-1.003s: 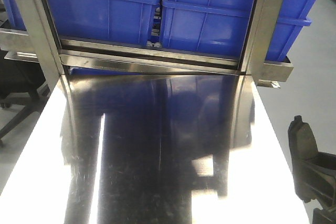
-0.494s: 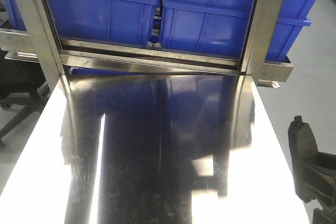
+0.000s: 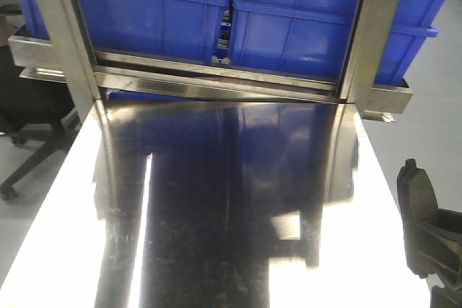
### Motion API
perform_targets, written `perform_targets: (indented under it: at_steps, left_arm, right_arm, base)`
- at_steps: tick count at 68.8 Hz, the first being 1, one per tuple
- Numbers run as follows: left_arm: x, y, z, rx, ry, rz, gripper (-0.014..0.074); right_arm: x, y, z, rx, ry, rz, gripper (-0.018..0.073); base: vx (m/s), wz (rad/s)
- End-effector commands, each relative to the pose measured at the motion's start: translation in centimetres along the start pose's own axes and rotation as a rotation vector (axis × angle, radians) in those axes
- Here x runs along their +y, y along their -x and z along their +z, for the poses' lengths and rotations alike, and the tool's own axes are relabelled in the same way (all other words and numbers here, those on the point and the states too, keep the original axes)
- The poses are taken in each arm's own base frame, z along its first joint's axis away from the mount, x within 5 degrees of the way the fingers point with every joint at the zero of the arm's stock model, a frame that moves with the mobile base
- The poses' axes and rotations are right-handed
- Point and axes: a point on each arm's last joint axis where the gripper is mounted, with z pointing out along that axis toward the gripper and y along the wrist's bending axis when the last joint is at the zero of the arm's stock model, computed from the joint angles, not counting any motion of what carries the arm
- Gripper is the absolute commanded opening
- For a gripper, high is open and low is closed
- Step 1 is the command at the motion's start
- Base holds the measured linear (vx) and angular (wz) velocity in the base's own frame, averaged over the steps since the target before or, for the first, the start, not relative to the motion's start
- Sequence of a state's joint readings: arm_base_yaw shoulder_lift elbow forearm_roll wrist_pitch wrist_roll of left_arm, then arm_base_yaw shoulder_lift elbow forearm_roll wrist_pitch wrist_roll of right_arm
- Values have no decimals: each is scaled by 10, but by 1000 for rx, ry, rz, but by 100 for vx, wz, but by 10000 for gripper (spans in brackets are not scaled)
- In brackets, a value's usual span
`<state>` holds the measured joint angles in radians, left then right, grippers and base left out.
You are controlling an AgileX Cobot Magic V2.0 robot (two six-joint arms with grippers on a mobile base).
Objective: Move and align brake pads A on conveyor
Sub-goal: 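Lift the right gripper with its pad away from the table, then back the base away from the table and turn around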
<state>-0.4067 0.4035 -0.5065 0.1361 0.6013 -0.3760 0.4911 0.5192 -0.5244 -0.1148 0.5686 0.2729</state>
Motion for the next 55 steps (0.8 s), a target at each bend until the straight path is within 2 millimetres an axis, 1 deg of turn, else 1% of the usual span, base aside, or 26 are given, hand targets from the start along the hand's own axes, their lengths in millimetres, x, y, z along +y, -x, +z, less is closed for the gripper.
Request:
perform_targets:
  at_steps: [1, 18, 55]
  left_arm:
    - [-5, 16, -5, -111, -41, 3, 146]
    - [-5, 16, -5, -111, -41, 3, 146]
    - [-5, 16, -5, -111, -41, 3, 146]
  right_arm:
    - [3, 17, -5, -116, 21, -14, -10]
    - [3, 17, -5, -116, 21, -14, -10]
    - [3, 17, -5, -116, 21, -14, -10]
  base:
    - [-4, 16]
    - [-8, 31]
    - [-12, 48]
